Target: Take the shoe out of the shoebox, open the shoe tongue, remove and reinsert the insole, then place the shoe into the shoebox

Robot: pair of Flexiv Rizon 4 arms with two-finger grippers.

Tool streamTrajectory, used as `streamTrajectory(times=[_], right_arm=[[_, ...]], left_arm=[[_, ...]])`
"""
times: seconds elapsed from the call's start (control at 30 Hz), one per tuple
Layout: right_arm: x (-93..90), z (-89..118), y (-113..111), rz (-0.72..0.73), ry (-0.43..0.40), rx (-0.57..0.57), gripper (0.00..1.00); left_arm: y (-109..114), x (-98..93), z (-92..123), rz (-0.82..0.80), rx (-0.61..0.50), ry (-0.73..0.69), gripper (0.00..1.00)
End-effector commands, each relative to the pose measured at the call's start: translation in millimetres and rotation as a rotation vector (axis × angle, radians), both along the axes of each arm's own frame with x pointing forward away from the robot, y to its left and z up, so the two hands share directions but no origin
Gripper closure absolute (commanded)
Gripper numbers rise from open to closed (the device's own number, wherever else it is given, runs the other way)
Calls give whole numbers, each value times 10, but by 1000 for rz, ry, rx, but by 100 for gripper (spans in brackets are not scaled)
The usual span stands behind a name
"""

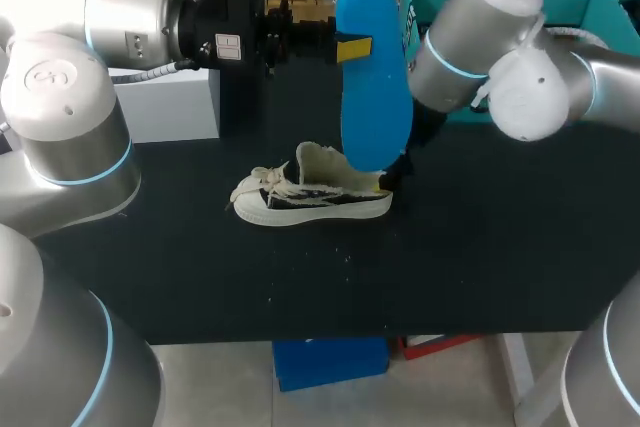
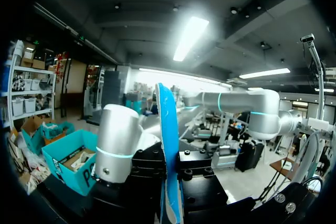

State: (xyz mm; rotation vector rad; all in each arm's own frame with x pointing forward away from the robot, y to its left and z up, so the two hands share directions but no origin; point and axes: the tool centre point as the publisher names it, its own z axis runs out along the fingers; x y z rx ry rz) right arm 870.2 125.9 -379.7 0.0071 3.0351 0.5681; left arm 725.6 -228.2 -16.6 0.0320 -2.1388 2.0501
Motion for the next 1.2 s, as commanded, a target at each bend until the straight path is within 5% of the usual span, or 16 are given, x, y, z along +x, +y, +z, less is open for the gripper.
streamTrajectory(times=[0.03,0.7,1.2], right_arm=[[-14,-46,-53,9,-11,186,0],[-18,-269,-62,-1,-8,508,0],[-30,-363,-70,-8,7,557,0]], left_arm=[[-6,-7,-5,3,0,-1,100],[-6,-7,-5,3,0,-1,100],[-6,-7,-5,3,0,-1,100]])
